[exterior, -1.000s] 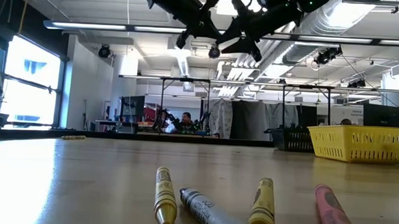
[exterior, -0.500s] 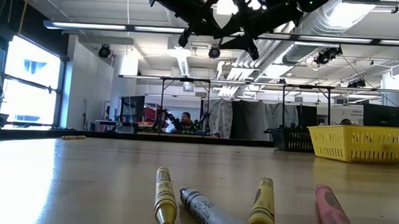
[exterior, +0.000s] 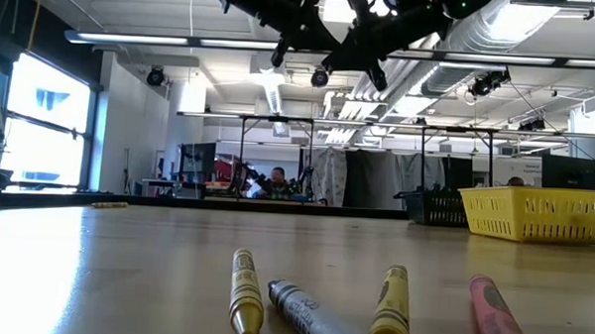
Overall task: Sort crayons
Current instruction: Put the gray crayon into the green bin
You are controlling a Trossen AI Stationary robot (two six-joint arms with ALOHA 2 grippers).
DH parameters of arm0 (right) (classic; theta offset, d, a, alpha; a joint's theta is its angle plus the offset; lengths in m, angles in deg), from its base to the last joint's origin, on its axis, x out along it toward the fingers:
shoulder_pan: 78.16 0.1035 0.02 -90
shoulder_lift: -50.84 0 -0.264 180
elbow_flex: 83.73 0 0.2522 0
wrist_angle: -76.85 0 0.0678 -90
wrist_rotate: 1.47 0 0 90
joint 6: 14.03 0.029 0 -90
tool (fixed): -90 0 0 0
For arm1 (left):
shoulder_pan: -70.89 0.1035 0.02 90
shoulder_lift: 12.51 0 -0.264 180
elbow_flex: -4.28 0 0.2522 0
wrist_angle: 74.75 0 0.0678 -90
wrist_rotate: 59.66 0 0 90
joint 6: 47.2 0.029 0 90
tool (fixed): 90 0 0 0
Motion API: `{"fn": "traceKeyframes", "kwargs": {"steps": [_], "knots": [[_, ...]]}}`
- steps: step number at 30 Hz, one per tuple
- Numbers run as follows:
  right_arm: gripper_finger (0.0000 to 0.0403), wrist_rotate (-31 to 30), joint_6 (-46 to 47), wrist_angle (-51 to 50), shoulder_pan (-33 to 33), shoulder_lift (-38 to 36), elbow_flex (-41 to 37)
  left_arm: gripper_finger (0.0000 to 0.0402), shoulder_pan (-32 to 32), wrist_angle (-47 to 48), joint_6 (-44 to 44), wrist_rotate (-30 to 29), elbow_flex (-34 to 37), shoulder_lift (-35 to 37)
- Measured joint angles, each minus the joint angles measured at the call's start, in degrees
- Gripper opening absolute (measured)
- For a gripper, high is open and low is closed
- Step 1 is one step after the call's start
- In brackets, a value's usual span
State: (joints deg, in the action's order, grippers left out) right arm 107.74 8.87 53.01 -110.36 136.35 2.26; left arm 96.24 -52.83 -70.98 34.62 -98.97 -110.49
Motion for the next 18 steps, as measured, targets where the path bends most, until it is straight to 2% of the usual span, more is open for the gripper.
{"fn": "traceKeyframes", "kwargs": {"steps": [4,10,18], "knots": [[0.0013,0.3,-3.3,-3.3,-2.3,-0.7,0.0,0.0038,0.9,4.6,2.3,1.1,0.0,-0.1],[0.0013,0.0,-8.0,-16.2,-7.2,-4.3,0.0,0.0071,2.9,14.1,3.3,0.9,0.1,-0.1],[0.0013,0.6,-18.9,-50.2,-7.2,-11.6,0.1,0.0072,2.6,22.7,2.3,-0.6,0.1,-0.1]]}}
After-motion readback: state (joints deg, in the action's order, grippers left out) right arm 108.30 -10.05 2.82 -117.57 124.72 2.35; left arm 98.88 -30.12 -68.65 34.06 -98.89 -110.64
